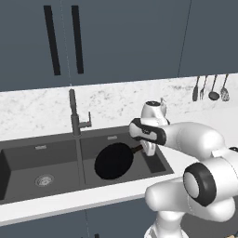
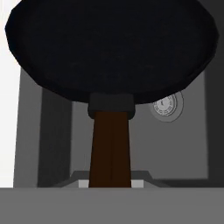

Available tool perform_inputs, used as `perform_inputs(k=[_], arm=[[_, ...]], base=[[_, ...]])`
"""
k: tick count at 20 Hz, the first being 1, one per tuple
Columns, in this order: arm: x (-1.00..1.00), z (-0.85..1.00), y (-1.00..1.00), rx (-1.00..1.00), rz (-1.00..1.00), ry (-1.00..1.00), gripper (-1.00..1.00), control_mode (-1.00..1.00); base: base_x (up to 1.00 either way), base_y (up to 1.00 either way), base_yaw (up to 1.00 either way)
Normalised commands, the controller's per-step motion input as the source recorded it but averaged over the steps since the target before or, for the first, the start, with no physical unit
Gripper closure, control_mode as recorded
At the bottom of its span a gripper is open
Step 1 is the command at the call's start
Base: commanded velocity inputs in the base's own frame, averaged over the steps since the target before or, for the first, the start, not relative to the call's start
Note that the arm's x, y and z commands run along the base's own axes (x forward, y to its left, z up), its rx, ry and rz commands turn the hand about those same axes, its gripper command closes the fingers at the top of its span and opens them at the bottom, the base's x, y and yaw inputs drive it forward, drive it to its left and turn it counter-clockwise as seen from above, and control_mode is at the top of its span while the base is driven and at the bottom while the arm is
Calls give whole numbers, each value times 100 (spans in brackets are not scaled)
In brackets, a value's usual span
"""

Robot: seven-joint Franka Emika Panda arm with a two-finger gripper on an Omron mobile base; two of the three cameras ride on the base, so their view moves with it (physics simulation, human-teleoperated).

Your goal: Pick the pan and sponge and place them into the sink. Then turn on the water.

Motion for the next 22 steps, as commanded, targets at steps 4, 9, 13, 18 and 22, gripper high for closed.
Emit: perform_inputs(k=[4,9,13,18,22], arm=[[53,-8,0,0,0,-1,100,-100],[39,-22,1,-2,0,0,100,-100],[34,-30,3,-5,0,-1,100,-100],[37,-25,1,-3,0,0,100,-100],[35,-25,9,-2,0,0,100,-100]], base=[[0,0,0],[0,0,0],[0,0,0],[0,0,0],[0,0,0]])
